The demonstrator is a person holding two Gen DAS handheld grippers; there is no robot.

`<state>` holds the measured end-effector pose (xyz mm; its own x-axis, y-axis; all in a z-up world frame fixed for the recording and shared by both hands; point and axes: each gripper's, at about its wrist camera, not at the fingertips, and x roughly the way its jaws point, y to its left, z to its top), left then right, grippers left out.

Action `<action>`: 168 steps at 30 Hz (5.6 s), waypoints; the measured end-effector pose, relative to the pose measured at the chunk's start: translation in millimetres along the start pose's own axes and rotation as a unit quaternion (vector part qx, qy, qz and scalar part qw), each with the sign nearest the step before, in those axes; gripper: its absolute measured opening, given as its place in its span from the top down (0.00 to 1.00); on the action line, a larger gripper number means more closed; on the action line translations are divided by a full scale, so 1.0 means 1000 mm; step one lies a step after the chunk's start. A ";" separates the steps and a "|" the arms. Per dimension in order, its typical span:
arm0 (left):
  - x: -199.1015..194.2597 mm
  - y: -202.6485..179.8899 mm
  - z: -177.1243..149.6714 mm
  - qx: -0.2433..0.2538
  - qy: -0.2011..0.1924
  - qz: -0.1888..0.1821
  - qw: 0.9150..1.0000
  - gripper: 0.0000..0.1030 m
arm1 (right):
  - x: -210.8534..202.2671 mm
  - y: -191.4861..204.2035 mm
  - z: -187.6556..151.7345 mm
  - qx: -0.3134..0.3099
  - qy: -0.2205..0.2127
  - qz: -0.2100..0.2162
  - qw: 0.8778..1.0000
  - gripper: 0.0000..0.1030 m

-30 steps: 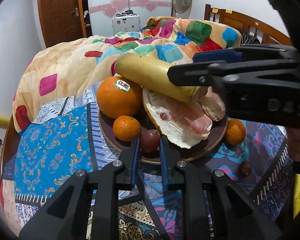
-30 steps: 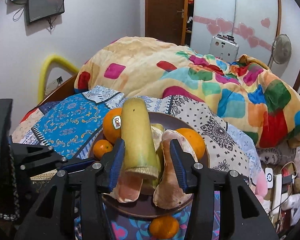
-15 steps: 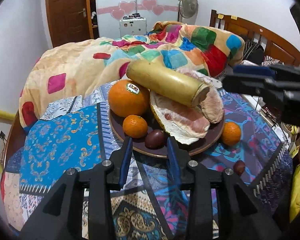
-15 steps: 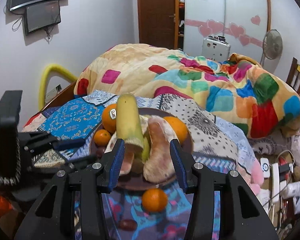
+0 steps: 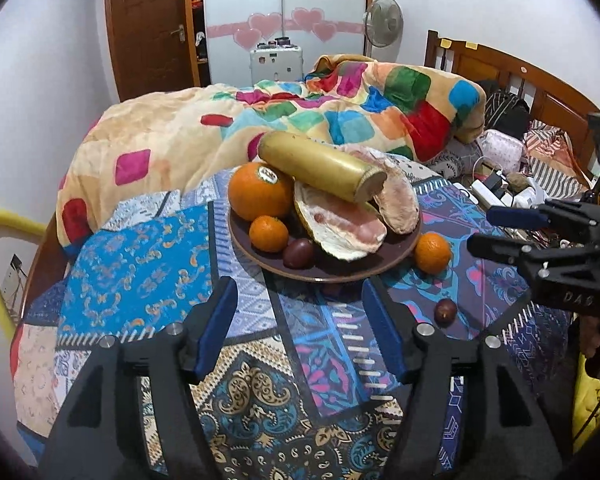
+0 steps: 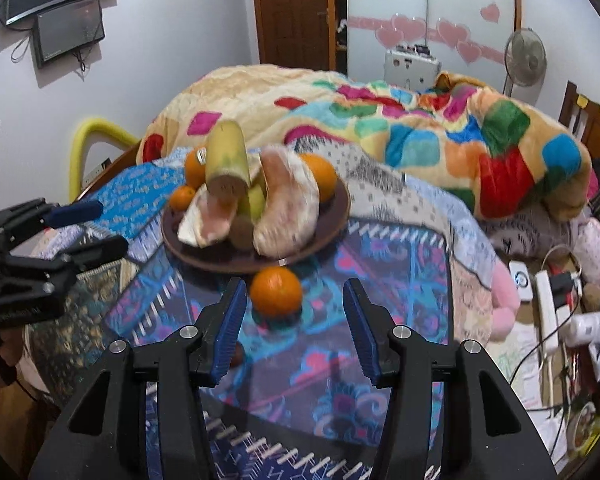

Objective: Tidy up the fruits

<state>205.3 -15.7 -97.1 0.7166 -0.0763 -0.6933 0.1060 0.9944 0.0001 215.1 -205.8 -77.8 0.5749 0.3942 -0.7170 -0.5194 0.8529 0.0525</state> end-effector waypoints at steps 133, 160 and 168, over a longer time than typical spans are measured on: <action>-0.185 -0.021 -0.004 -0.017 -0.205 0.016 0.978 0.52 | -0.169 0.058 -0.001 -0.006 -0.204 -0.014 0.979 0.56; -0.290 -0.041 -0.060 -0.032 -0.296 0.029 0.954 0.01 | -0.258 0.112 -0.051 -0.003 -0.334 -0.071 0.940 0.00; -0.288 -0.043 -0.063 -0.028 -0.295 0.036 0.955 0.01 | -0.260 0.115 -0.056 -0.001 -0.335 -0.068 0.940 0.00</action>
<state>-49.2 -31.4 57.2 0.9857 -0.0189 -0.1673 0.0164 0.9997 -0.0164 -29.3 -229.7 76.2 0.9044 0.4100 -0.1178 -0.4139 0.9103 -0.0098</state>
